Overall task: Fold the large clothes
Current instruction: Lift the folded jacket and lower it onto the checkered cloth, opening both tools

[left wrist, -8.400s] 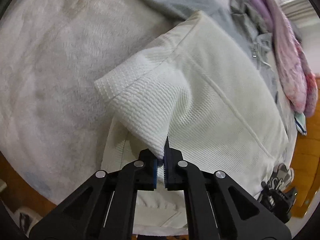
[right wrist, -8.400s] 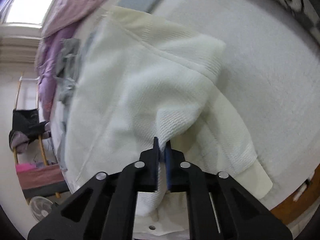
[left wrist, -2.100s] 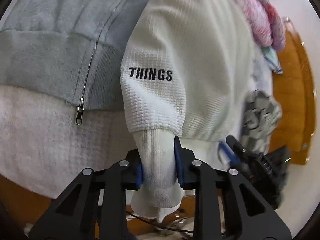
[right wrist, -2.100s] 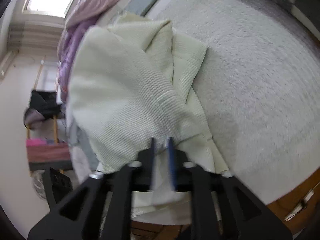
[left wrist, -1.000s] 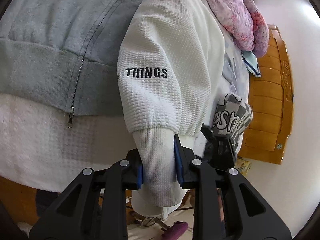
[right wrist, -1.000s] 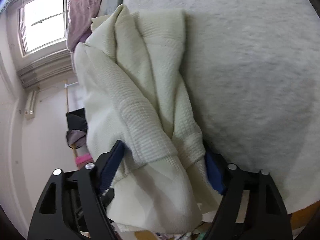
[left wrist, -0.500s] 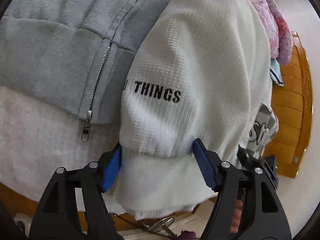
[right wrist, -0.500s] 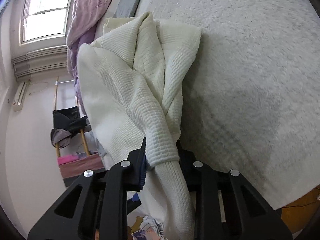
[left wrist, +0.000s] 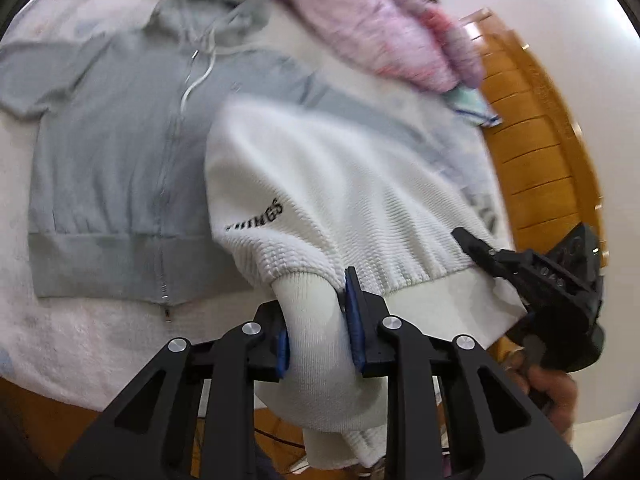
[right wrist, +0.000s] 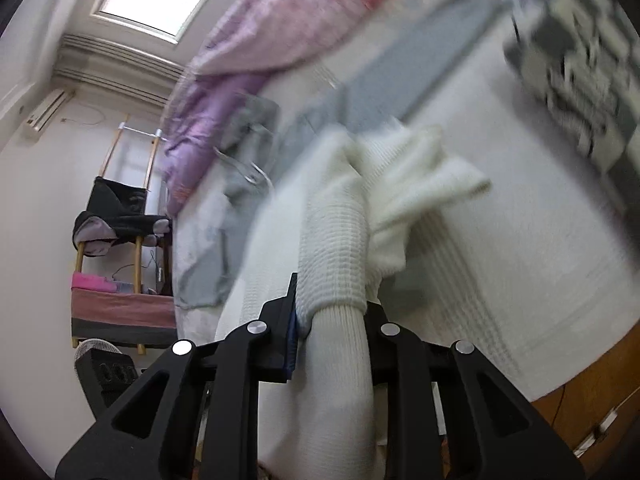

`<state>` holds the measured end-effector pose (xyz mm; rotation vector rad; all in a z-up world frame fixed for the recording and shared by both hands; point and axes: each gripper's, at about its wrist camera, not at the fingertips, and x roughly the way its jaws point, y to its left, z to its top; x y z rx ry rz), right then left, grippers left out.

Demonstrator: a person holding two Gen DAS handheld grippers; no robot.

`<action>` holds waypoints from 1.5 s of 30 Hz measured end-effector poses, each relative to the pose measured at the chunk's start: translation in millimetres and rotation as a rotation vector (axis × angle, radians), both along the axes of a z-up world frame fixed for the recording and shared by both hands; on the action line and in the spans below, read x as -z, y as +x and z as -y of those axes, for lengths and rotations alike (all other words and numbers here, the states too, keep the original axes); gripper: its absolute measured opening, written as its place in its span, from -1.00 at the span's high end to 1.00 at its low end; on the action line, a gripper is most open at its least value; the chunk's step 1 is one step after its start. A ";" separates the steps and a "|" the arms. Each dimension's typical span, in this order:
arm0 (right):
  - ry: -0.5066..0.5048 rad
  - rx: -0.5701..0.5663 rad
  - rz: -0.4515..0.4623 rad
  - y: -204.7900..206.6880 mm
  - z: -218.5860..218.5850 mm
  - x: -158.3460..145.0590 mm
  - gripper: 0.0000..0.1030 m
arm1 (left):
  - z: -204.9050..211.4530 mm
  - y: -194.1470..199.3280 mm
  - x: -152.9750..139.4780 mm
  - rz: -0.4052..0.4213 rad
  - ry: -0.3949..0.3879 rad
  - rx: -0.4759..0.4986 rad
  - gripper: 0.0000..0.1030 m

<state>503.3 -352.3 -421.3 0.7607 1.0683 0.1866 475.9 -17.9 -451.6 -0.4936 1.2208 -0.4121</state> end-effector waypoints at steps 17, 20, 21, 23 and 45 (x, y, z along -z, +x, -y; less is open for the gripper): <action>-0.099 0.116 0.224 -45.3 158.1 -162.7 0.63 | 189.7 -14.8 -143.1 0.241 -0.140 0.148 0.56; -0.093 0.093 0.315 -15.8 207.3 -175.5 0.63 | 243.5 5.1 -149.1 0.298 -0.165 0.089 0.56; -0.092 0.082 0.344 -7.8 221.6 -178.6 0.63 | 261.6 9.2 -150.4 0.321 -0.174 0.068 0.56; -0.113 0.035 0.413 3.6 253.0 -182.8 0.63 | 298.2 8.5 -148.2 0.405 -0.160 0.050 0.56; -0.222 0.097 -0.193 -45.9 417.4 87.8 0.28 | 456.5 -15.8 108.8 0.026 0.140 0.172 -0.32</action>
